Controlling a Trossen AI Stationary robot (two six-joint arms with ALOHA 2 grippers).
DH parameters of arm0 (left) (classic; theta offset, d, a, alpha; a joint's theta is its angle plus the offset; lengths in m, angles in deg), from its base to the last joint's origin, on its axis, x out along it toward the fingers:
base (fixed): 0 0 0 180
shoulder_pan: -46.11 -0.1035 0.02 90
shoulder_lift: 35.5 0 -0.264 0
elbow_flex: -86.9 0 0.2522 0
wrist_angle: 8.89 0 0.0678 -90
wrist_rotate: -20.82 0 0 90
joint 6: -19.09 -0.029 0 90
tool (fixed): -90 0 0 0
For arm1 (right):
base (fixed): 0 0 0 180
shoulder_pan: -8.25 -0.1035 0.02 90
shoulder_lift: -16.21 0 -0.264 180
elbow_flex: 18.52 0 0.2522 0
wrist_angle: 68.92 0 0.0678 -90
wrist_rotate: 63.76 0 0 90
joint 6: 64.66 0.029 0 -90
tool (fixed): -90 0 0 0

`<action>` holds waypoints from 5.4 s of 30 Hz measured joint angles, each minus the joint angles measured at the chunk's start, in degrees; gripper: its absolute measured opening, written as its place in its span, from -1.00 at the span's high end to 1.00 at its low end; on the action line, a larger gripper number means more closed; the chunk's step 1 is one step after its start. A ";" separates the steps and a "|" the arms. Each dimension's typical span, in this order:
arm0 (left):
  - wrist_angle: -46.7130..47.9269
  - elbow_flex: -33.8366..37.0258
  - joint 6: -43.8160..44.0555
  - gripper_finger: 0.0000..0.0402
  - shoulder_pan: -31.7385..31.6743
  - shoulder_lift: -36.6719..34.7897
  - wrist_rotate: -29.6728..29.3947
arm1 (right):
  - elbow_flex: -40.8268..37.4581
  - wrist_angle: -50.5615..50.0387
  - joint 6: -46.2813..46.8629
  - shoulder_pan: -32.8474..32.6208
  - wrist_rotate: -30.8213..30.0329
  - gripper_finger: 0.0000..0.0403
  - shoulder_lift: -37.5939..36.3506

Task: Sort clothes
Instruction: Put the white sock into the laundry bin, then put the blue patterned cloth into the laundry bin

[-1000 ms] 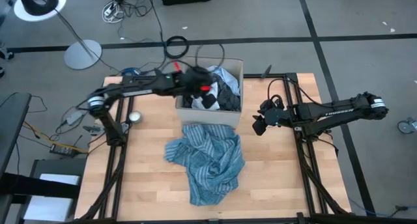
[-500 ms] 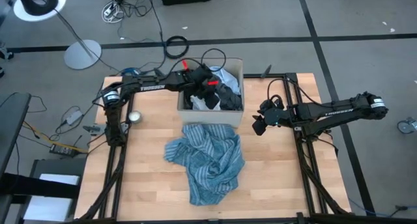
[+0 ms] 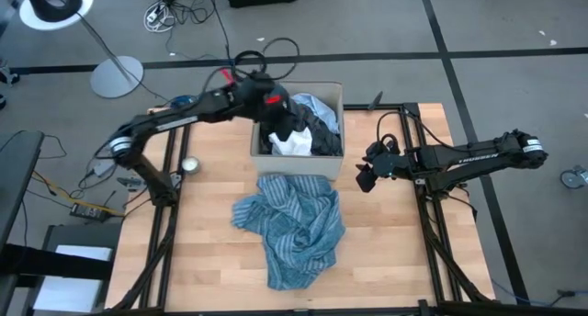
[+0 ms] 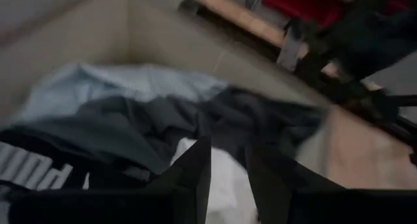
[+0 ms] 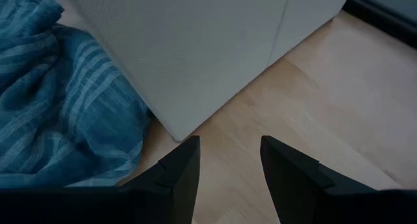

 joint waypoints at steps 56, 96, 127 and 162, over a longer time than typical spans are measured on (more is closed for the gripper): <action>-25.28 67.02 34.55 0.50 48.89 -40.68 -36.65 | 46.59 8.36 -29.38 -4.56 22.39 -0.66 62.89; -25.27 70.44 35.47 0.50 50.94 -39.27 -42.95 | 82.67 18.46 -53.63 8.10 10.68 0.92 40.89; -24.89 70.42 35.39 0.50 50.92 -38.89 -44.35 | 69.25 -4.67 -39.25 25.49 22.64 0.89 41.27; -24.98 70.42 36.30 0.50 50.94 -38.89 -45.37 | 59.53 -3.31 -29.38 26.60 30.99 -0.24 40.52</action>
